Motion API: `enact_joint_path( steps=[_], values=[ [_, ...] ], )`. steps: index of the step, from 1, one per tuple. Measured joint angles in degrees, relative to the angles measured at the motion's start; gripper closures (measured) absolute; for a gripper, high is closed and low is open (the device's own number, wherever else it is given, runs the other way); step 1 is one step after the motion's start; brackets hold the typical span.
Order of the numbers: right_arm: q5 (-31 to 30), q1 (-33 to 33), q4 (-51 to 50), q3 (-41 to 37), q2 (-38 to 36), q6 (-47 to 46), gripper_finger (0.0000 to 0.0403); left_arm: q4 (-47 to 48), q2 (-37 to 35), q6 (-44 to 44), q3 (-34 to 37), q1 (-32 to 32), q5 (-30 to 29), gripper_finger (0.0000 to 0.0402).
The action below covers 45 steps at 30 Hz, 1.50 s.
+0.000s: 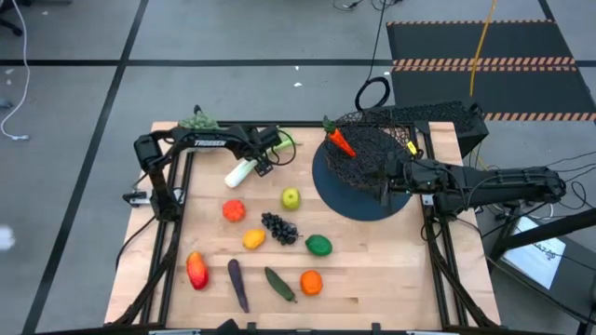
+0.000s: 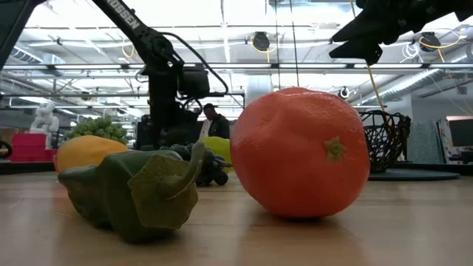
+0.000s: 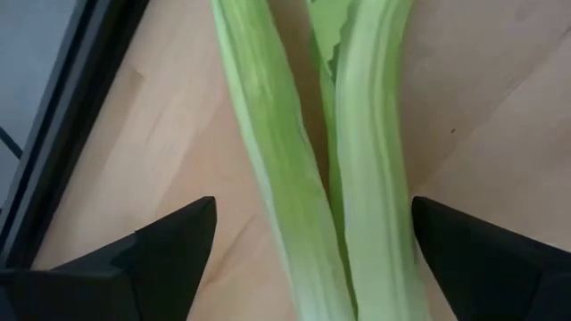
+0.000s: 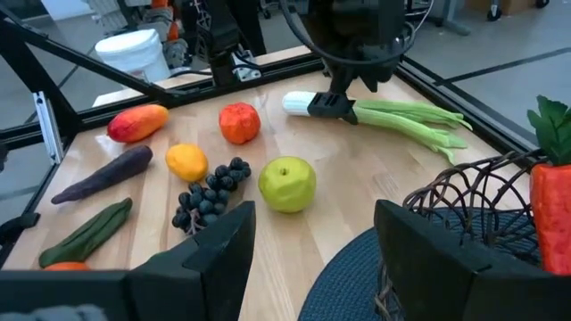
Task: Build produce basket
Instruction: Put the green celery into the black wire basket
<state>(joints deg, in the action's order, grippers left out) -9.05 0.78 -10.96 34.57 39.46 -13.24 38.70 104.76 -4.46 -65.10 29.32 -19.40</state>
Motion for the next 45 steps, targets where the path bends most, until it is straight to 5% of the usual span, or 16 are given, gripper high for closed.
enact_joint_path(
  steps=[12, 23, 35, 45],
  values=[
    [-2.08, 0.02, 0.02, 0.02, 0.0, 0.9, 0.0179, -2.43, -2.18, 1.68, 0.02, -1.56, 0.02, 0.021],
    [-3.22, 0.06, 0.16, 0.04, 0.0, 1.95, 0.0179, -1.9, -22.16, 2.42, 0.02, -3.8, -0.04, 0.0348],
    [-2.92, -0.12, 7.57, 0.04, 1.62, 1.97, 0.0179, -9.0, -45.19, 0.05, 0.02, -17.18, 0.33, 0.0347],
    [0.42, -4.28, 28.69, 0.07, 11.67, 3.62, 0.0179, -20.39, -45.59, 2.67, -0.02, -32.39, 1.79, 0.0346]
  ],
)
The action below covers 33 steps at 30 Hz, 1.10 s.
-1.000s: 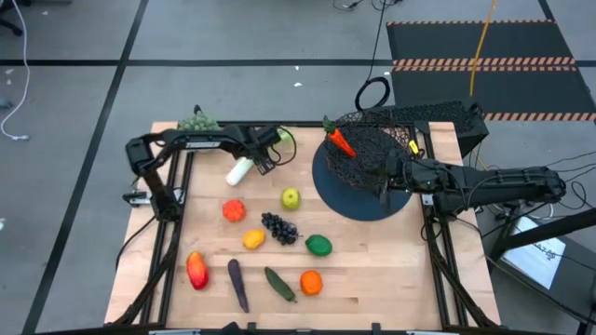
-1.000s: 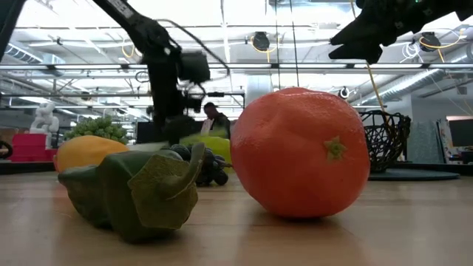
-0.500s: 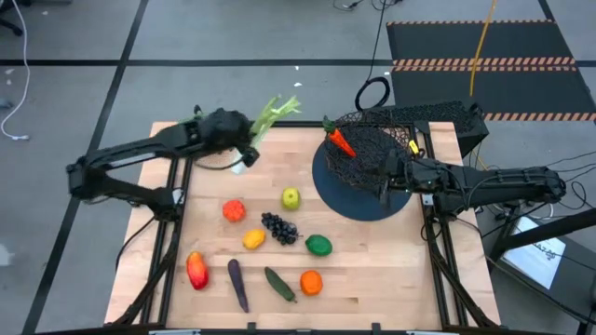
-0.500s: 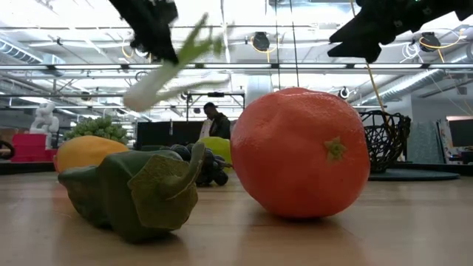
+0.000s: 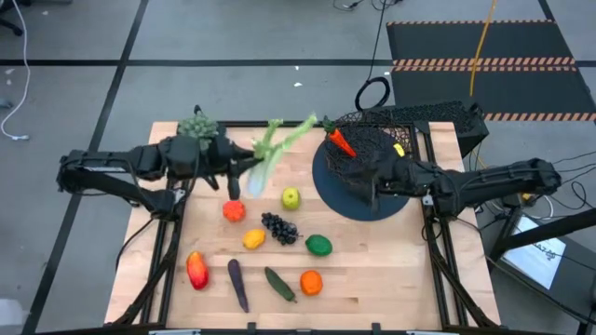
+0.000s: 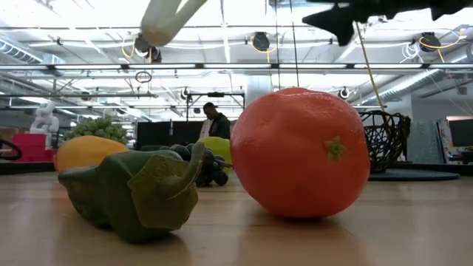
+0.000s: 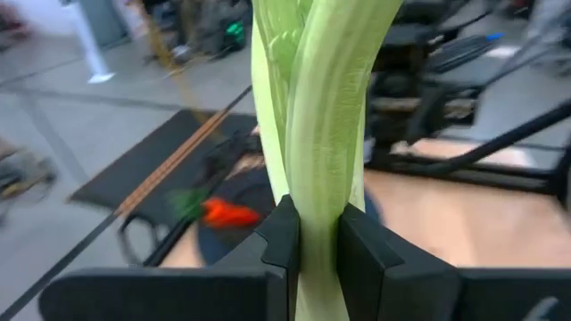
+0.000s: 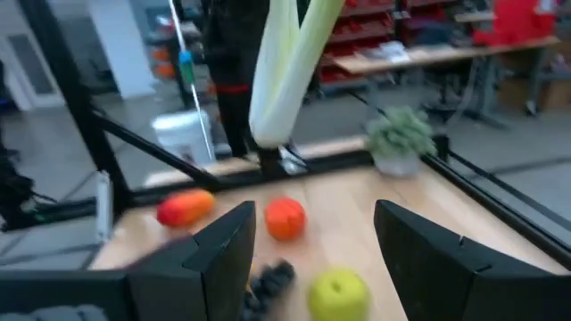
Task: Build produce basket
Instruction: Put the green celery into the black wire basket
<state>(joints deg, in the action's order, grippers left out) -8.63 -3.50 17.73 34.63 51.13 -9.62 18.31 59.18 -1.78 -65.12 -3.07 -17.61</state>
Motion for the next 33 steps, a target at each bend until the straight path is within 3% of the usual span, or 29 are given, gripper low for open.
enact_joint_path(
  steps=[7, 15, 23, 33],
  values=[
    [-0.08, -3.38, 14.81, 0.0, 8.51, 5.86, 0.017, -10.51, 6.16, 4.36, 0.0, -6.46, -0.04, 0.0346],
    [0.01, -6.39, 27.59, 0.0, 14.3, 11.15, 0.0132, -19.38, 14.83, 6.71, 0.0, -8.33, -0.04, 0.0346],
    [-2.05, -7.09, 30.57, 0.0, 17.26, 13.55, 0.0091, -28.69, 22.89, 9.15, 0.02, -8.16, -0.02, 0.0346],
    [-1.75, -7.07, 31.37, 0.0, 17.27, 13.89, 0.009, -31.67, 24.88, 8.44, 0.02, -7.38, 0.04, 0.0346]
  ],
)
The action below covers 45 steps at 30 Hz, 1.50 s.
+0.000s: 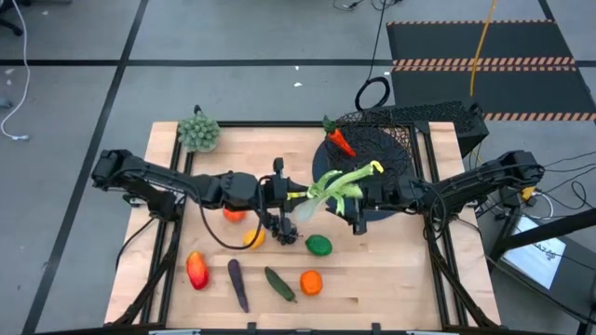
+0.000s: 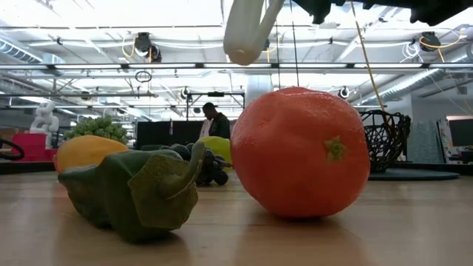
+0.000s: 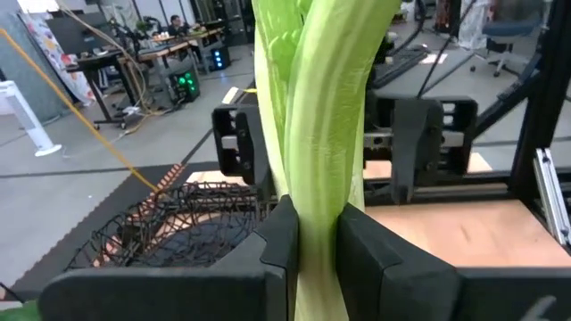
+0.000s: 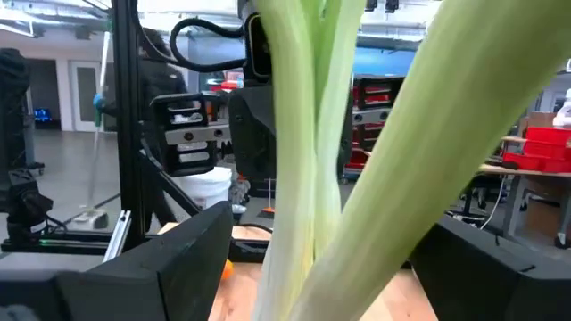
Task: Build produce basket
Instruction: Put the green celery into the black wire basket
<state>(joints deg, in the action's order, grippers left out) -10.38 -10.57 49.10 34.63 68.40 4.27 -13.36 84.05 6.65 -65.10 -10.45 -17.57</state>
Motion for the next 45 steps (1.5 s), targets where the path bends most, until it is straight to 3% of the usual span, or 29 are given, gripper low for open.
enact_joint_path(
  steps=[10, 25, 29, 38, 45],
  values=[
    [1.52, 0.17, 6.51, 0.6, 4.94, -1.53, 0.0098, -1.15, 0.0, -0.81, 0.0, 0.73, 2.34, 0.0345],
    [1.43, 0.48, 6.88, 4.63, 11.27, -0.54, 0.0218, -1.82, -0.02, -1.83, 0.0, 0.76, 3.03, 0.0335],
    [1.55, 0.46, 6.82, 4.63, 11.28, -0.55, 0.0245, -1.79, -0.02, -2.75, 0.0, 0.8, 5.57, 0.0296],
    [1.54, 0.46, 5.2, 4.63, 10.96, -0.56, 0.0284, -1.93, -0.02, -4.19, 0.0, 0.69, 5.53, 0.0152],
    [1.52, 0.46, 2.04, 4.63, 8.84, -0.56, 0.0286, 3.54, -4.17, -3.81, -0.04, 0.57, 2.4, 0.01]
  ],
)
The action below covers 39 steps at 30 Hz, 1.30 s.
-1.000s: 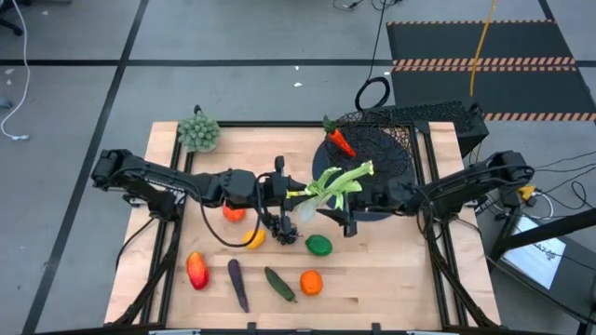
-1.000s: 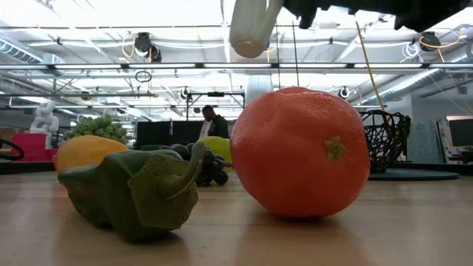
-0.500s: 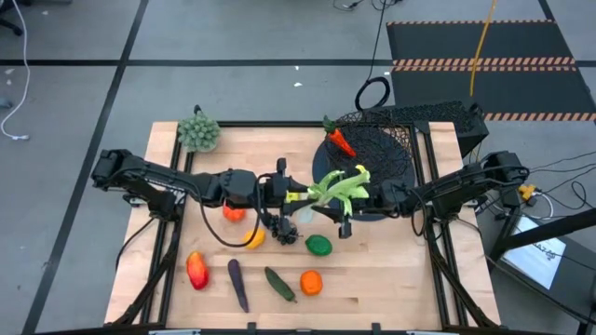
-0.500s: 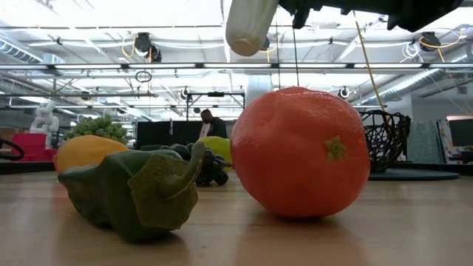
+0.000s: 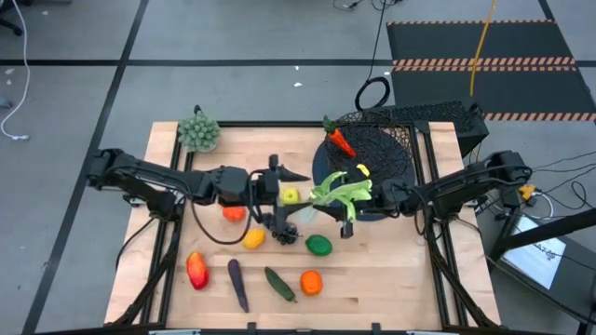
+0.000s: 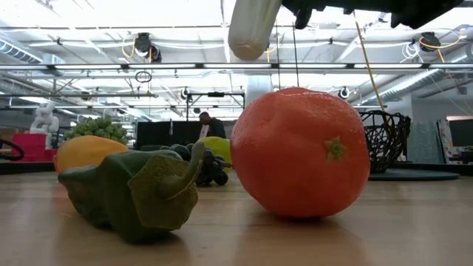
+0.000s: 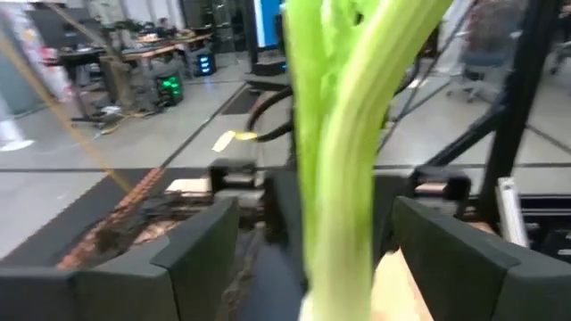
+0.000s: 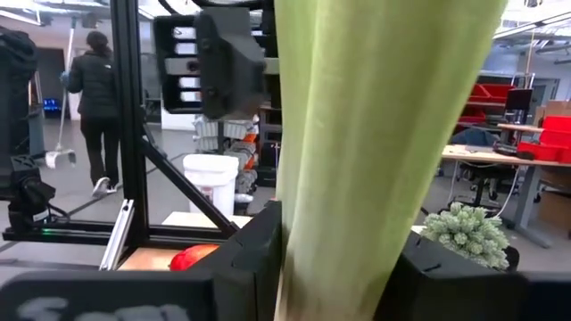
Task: Build produce basket
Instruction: Put the green celery into the black wire basket
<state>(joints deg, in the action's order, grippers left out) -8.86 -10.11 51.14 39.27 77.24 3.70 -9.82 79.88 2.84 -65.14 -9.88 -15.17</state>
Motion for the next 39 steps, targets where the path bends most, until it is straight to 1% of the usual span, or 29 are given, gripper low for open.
enact_joint_path(
  steps=[4, 7, 11, 14, 17, 20, 23, 26, 29, 32, 35, 39],
  values=[
    [-0.01, 0.0, -5.08, 0.0, -2.34, -1.25, 0.0287, 6.81, -4.01, 0.01, 0.0, -0.72, -6.11, 0.0097],
    [-0.42, -0.02, -8.65, 0.0, -4.88, -1.9, 0.0287, 13.34, -6.81, -0.64, 0.0, -1.46, -11.06, 0.0105],
    [-5.73, 0.3, -15.64, -0.02, -9.41, -1.3, 0.0287, 20.23, -8.16, -4.0, 0.02, -1.64, -15.61, 0.0127],
    [-10.14, 1.69, -21.13, -0.02, -14.28, 0.16, 0.0287, 22.63, -8.22, -5.86, 0.02, -1.68, -16.21, 0.0145],
    [-12.52, 4.42, -27.28, 0.0, -19.17, 0.89, 0.0287, 23.95, -7.73, -7.1, 0.02, -1.85, -16.17, 0.0163],
    [-14.87, 8.62, -33.32, 0.0, -23.94, 1.58, 0.0287, 25.02, -7.09, -7.65, 0.06, -2.25, -16.07, 0.0179],
    [-16.85, 14.78, -38.7, 0.0, -27.89, 1.49, 0.0287, 24.48, -7.0, -7.68, 0.04, -2.7, -16.06, 0.0194],
    [-16.78, 21.96, -42.13, 0.0, -30.11, 0.19, 0.0287, 24.81, -6.72, -7.67, 0.02, -3.12, -15.96, 0.0208],
    [-15.47, 28.93, -45.03, 0.0, -30.34, -1.34, 0.0287, 24.74, -6.84, -7.66, 0.02, -3.47, -15.99, 0.0217],
    [-10.5, 35.93, -46.61, 0.0, -29.01, -1.96, 0.0287, 24.8, -6.79, -7.45, 0.02, -3.76, -15.99, 0.0222],
    [-7.49, 42.57, -47.72, -0.02, -26.59, -4.09, 0.0287, 24.76, -6.8, -7.26, 0.02, -3.8, -15.97, 0.0221],
    [-1.47, 49.41, -47.57, -0.02, -22.3, -6.85, 0.0287, 24.81, -6.8, -7.25, 0.02, -3.77, -15.98, 0.0218]
  ],
)
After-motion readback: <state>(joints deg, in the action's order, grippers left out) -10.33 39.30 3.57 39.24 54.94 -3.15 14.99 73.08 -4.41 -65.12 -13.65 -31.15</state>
